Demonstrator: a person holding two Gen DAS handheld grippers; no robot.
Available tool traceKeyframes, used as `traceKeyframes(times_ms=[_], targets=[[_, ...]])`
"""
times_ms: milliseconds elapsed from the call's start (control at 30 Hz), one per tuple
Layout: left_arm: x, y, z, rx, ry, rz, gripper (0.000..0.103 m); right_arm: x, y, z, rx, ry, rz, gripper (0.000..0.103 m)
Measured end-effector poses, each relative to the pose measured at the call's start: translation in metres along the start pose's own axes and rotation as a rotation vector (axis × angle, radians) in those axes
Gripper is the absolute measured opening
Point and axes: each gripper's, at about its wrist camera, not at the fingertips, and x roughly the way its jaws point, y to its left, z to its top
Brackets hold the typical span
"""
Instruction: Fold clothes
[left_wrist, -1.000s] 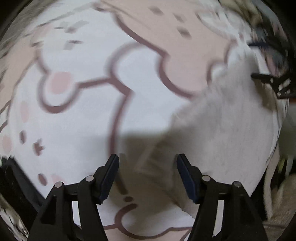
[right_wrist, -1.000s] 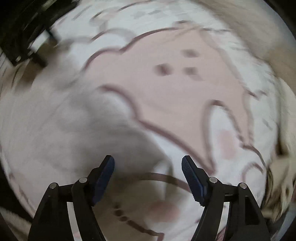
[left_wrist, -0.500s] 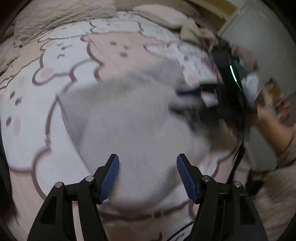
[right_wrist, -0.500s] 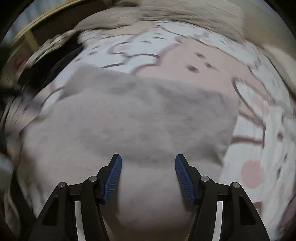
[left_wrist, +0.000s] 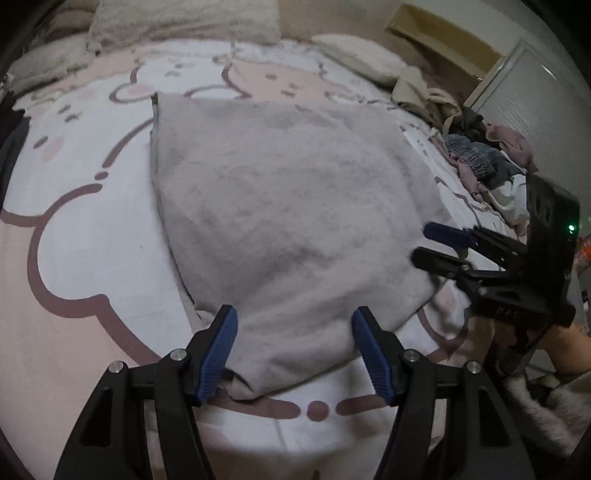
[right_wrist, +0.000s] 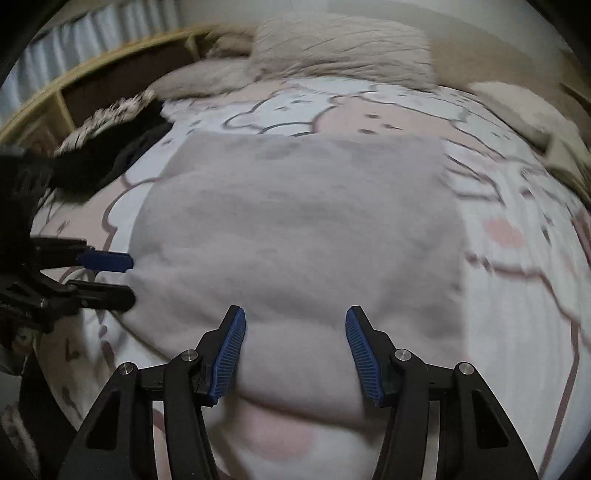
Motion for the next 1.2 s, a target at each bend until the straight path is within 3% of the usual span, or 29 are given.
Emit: traceKeyframes(times_ms=[100,200,267,367,467,600,767,900,967,1033,1200], targets=[[0.0,-0.006,-0.005,0.048,-0.01,0.05,0.064,-0.012,-0.019,-0.009,0.009,0.019,-0.044,0.056],[0.002,-0.016,-0.012,0.119,-0.02,0.106,0.064,-0.016,-0.035,-0.02,0.056,0.046,-0.034,0.056],[0.001,-0.021,-0.017,0.164,-0.019,0.143,0.065,-0.017,-0.039,-0.026,0.072,0.065,-0.053,0.063],[-0.01,-0.02,-0.021,0.176,0.006,0.138,0.065,-0.022,-0.044,-0.028,0.093,0.1,-0.039,0.063],[-0.034,-0.011,-0.008,0.129,-0.015,0.075,0.065,-0.04,-0.046,-0.009,0.088,0.07,-0.01,0.063],[-0.052,-0.007,0.042,0.127,-0.096,0.087,0.065,-0.053,-0.049,0.048,0.059,-0.032,0.006,0.063],[-0.023,0.008,0.116,0.123,-0.14,0.129,0.065,-0.012,-0.046,0.122,0.064,-0.076,0.039,0.063],[0.031,0.028,0.155,0.061,-0.072,0.129,0.065,0.055,-0.051,0.159,0.138,0.038,0.103,0.063],[0.057,0.039,0.164,0.033,-0.029,0.141,0.065,0.087,-0.055,0.166,0.159,0.131,0.147,0.063],[0.079,0.051,0.166,0.011,0.011,0.151,0.065,0.108,-0.063,0.166,0.177,0.181,0.132,0.063],[0.086,0.062,0.164,0.004,0.001,0.143,0.065,0.111,-0.089,0.16,0.209,0.155,0.146,0.063]])
